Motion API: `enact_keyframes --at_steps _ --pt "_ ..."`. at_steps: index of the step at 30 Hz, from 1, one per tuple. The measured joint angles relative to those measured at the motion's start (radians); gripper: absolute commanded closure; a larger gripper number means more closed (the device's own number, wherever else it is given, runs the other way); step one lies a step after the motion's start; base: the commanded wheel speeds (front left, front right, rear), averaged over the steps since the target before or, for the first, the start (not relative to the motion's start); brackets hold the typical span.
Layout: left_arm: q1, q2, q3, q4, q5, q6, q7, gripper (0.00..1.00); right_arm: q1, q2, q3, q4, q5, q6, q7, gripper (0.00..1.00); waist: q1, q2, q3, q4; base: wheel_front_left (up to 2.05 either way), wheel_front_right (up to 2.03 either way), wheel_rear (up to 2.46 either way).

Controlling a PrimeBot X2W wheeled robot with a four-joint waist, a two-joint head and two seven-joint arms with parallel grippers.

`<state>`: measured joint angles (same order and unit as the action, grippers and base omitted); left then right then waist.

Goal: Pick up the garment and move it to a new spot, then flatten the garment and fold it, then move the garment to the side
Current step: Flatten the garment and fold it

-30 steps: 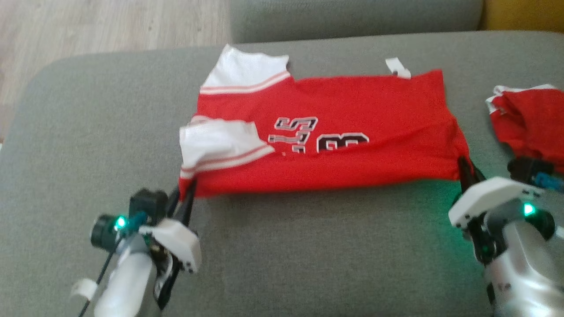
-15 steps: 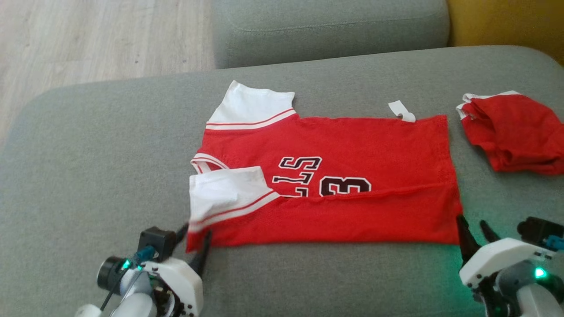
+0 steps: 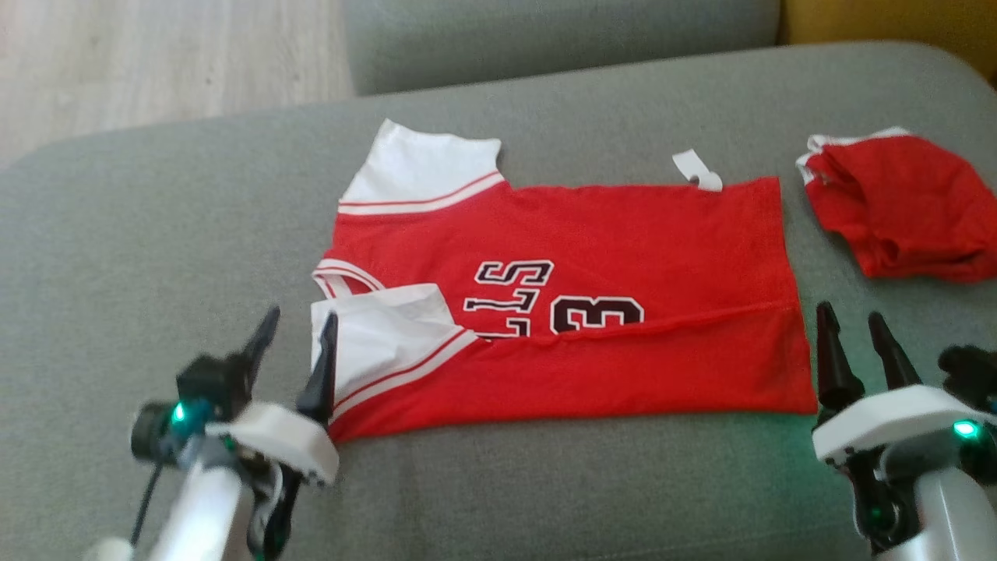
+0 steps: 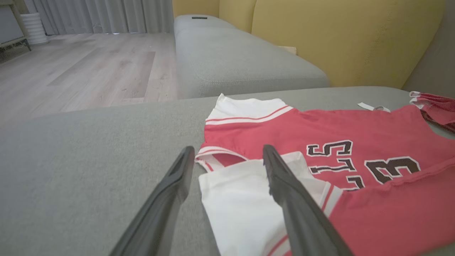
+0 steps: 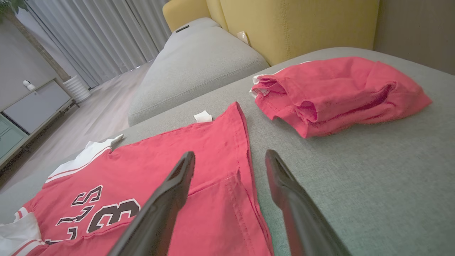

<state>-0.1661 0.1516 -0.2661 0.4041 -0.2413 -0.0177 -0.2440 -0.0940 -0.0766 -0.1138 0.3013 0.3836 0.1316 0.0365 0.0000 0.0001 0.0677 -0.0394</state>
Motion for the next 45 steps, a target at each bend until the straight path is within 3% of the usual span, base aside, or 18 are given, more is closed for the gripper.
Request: enact_keyframes --at_steps 4,10,14,17,23,36,45 --pt "-0.094 0.019 -0.006 0.006 0.001 -0.03 0.027 0.0 -0.04 -0.001 0.021 -0.013 -0.007 0.0 -0.001 0.0 0.0 0.0 0.042 -0.015 0.0 0.0 0.0" --pt "-0.35 0.092 -0.054 0.072 -0.019 -0.103 0.22 0.0 -0.183 -0.03 0.051 -0.044 -0.016 0.0 0.013 0.0 0.0 0.0 0.135 -0.039 0.0 0.0 0.0" --pt "-0.553 0.168 -0.114 0.143 -0.073 -0.112 0.354 0.0 -0.291 -0.05 0.114 -0.045 -0.029 0.0 0.019 0.0 0.0002 0.0 0.211 -0.064 0.0 0.0 0.0" --pt "-0.678 0.216 -0.186 0.171 -0.192 -0.113 0.444 0.0 -0.369 -0.052 0.16 -0.043 -0.031 0.0 0.022 0.0 0.0002 0.0 0.265 -0.09 0.0 0.0 0.0" --pt "-0.86 0.303 -0.303 0.245 -0.297 -0.114 0.543 0.0 -0.478 -0.064 0.213 -0.02 -0.013 0.0 0.01 0.0 0.0003 -0.0001 0.36 -0.145 0.0 0.0 0.0" --pt "-1.038 0.383 -0.496 0.393 -0.387 -0.114 0.569 0.0 -0.566 -0.084 0.294 0.02 0.009 0.0 -0.038 0.0 0.0001 -0.0001 0.478 -0.239 0.0 0.0 0.0" --pt "-1.089 0.399 -0.57 0.456 -0.44 -0.114 0.56 0.0 -0.573 -0.088 0.316 0.018 0.021 0.0 -0.047 0.0 0.0 -0.0001 0.507 -0.27 0.0 0.0 0.0"
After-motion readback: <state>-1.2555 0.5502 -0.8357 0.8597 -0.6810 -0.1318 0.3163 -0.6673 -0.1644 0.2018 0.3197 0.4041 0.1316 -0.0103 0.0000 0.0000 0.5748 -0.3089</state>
